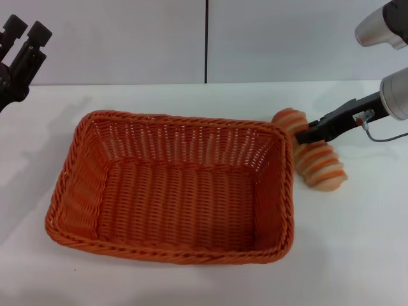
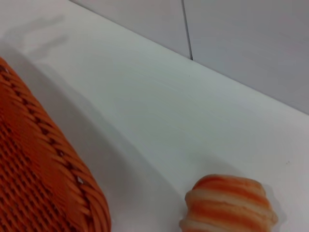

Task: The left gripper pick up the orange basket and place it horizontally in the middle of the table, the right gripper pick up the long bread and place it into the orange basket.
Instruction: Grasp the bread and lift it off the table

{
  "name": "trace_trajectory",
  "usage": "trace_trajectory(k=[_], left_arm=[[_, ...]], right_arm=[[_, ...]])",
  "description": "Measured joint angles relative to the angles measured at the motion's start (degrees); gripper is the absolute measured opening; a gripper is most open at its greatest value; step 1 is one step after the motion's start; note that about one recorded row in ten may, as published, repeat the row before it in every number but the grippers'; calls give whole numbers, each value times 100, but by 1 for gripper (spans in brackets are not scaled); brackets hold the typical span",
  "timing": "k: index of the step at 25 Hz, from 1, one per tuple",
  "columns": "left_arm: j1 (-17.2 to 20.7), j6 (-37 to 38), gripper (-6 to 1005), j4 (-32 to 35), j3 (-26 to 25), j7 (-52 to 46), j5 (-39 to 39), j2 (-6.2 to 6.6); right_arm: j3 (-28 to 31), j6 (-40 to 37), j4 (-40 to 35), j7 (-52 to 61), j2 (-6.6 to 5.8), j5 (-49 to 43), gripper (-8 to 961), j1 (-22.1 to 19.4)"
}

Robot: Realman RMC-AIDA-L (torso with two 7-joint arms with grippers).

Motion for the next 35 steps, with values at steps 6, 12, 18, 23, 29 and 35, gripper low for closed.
trace_trajectory(k=[6, 12, 18, 23, 29, 35], left_arm=[[-3, -7, 575, 0, 0, 0, 0, 0], [-3, -11, 575, 0, 1, 0, 0, 0], [-3, -11, 575, 0, 26, -1, 0, 0], [-3, -11, 575, 0, 28, -50, 0, 0], [-3, 7, 576, 0, 26, -61, 0, 0], [-2, 28, 576, 0, 32, -69, 0, 0]], right_arm=[[-3, -7, 0, -9, 0, 5, 320, 1], [27, -53, 0, -59, 0, 8, 266, 8], [41, -60, 0, -74, 0, 8, 218, 5], [47, -59, 0, -75, 0, 8, 196, -9], [42, -57, 0, -84, 0, 8, 175, -33], [53, -54, -182, -60, -1, -2, 162, -116]])
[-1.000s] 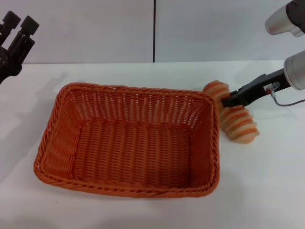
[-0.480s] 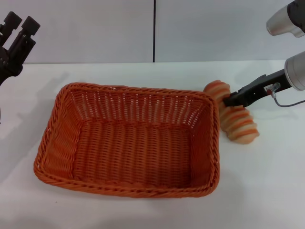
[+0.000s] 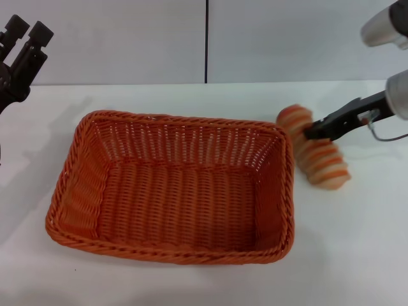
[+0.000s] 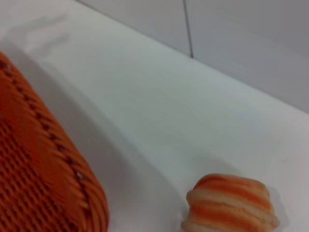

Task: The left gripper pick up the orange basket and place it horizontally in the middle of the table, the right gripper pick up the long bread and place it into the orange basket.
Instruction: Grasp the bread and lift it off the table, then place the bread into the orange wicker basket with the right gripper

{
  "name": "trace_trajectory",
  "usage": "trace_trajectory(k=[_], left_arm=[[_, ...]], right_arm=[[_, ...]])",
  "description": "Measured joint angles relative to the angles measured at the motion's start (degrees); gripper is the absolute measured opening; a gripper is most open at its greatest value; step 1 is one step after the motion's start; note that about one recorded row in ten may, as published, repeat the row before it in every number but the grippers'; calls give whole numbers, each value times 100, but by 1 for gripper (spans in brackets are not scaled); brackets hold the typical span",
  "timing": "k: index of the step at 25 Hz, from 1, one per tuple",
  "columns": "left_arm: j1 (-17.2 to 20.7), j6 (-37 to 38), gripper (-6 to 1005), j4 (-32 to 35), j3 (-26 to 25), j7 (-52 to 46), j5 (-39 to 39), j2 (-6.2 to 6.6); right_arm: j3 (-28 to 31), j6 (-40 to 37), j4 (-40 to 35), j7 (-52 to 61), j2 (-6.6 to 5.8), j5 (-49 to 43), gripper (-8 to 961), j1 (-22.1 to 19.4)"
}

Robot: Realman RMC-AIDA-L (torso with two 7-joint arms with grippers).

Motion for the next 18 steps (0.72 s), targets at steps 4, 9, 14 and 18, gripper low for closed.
trace_trajectory(k=[4, 9, 14, 18], left_arm=[[3, 9, 575, 27, -25, -66, 0, 6], [9, 14, 575, 39, -32, -79, 0, 8], [8, 16, 575, 46, -33, -80, 0, 9], [0, -7, 575, 54, -32, -81, 0, 9]], right_arm=[[162, -118, -721, 164, -24, 94, 152, -331], [428, -306, -1934, 157, 74, 512, 148, -816], [423, -509, -2891, -379, 203, 2020, 139, -1350], [305, -663, -2974, -1059, 216, 3776, 137, -1615]])
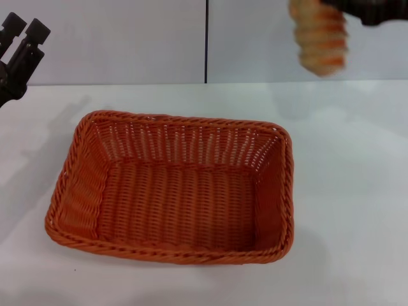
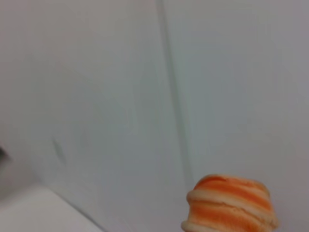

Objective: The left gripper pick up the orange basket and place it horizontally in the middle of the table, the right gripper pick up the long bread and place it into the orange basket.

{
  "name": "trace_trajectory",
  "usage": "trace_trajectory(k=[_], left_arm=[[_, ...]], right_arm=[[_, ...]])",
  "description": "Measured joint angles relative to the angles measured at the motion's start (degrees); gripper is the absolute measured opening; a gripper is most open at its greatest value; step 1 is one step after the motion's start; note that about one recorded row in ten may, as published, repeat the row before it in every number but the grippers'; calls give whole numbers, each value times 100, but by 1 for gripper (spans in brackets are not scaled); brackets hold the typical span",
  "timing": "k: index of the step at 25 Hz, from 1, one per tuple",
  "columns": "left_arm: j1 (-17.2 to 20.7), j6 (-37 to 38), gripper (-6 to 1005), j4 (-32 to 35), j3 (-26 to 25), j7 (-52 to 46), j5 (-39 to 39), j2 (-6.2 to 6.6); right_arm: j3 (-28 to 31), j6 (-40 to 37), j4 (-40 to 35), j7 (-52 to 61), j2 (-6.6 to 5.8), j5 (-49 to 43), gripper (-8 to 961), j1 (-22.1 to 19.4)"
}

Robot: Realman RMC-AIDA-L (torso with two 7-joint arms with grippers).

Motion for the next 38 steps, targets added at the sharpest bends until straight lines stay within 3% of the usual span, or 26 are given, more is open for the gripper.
trace_trajectory(k=[6, 11, 20, 31, 38], left_arm=[[-26, -12, 576, -1, 0, 1, -2, 0], [-57, -31, 576, -10, -8, 16, -9, 0], [-111, -145, 576, -17, -8, -1, -20, 0], [-108, -127, 575, -51, 25, 0, -7, 0], [-90, -99, 575, -55, 15, 0, -10, -8]], right_arm=[[-697, -714, 715, -1397, -6, 1642, 135, 29], [-1451, -714, 1385, -1796, -13, 1762, 133, 289], [-1695, -775, 2073, -2257, -29, 1538, 150, 585], [-1568, -758, 2067, -2331, -9, 1520, 423, 448], [-971, -823, 1941, -2379, -8, 1697, 557, 21]])
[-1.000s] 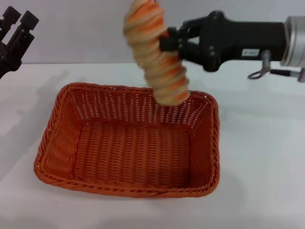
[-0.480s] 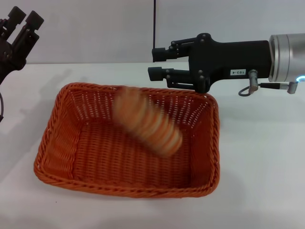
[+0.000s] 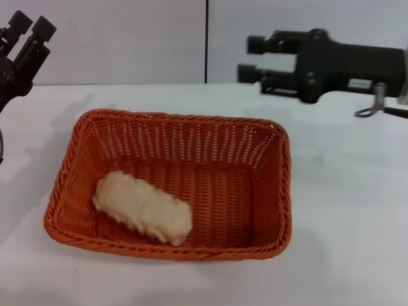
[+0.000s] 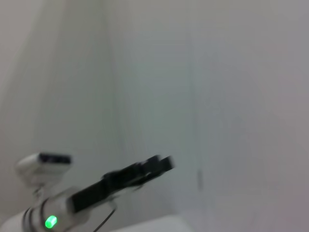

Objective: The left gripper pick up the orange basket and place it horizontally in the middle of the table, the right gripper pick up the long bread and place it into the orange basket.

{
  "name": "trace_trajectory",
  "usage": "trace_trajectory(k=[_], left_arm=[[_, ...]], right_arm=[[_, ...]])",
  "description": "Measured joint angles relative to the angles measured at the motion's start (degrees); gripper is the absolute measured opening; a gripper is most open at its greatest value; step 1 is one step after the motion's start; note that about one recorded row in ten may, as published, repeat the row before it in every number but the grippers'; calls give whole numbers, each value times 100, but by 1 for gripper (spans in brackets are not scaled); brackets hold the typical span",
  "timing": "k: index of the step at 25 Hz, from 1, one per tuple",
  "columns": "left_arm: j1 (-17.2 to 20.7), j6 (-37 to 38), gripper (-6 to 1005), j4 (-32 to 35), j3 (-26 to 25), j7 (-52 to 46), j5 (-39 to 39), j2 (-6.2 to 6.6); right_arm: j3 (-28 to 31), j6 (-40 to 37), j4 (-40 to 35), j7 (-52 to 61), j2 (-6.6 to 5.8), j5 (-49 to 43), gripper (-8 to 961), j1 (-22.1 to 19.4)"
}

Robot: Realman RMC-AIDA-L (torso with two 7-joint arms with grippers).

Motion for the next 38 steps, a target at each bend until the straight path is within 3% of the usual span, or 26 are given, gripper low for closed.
trace_trajectory(k=[8, 9, 10, 13, 14, 15, 17, 19, 24, 34, 38], left_arm=[[-1, 21, 575, 0, -172, 23, -14, -1], [1, 22, 575, 0, -226, 34, -15, -2], [5, 22, 575, 1, -268, 41, -16, -1], [32, 23, 575, 1, -486, 65, -18, -1], [45, 23, 575, 1, -576, 71, -18, -1], [59, 21, 575, 1, -647, 74, -17, -1], [103, 0, 575, 1, -872, 130, -17, -1], [148, -7, 575, -4, -1056, 254, -18, -6], [234, 50, 575, -296, -1764, 1031, -18, -20], [203, 74, 575, -896, -2235, 2832, -17, -25], [189, 72, 575, -986, -2318, 3070, -17, -30]], right_arm=[[971, -154, 351, -921, 1, 1117, 588, -870], [1364, -156, 644, -1279, 1, 1527, 587, -1098], [1364, -156, 644, -1279, 1, 1527, 587, -1098], [2134, -197, 1381, -1982, 0, 2145, 587, -1333], [2660, -238, 1882, -2415, -11, 2455, 587, -1442], [2660, -238, 1882, -2415, -11, 2455, 587, -1442], [3244, -275, 2343, -2773, -19, 2657, 587, -1519], [4127, -317, 2847, -3195, 1, 2774, 587, -1630], [4869, -368, 3211, -3502, 8, 2791, 587, -1723], [5913, -448, 3805, -4591, 22, 2797, 587, -1726], [6073, -433, 3865, -4621, 19, 2799, 587, -1696]])
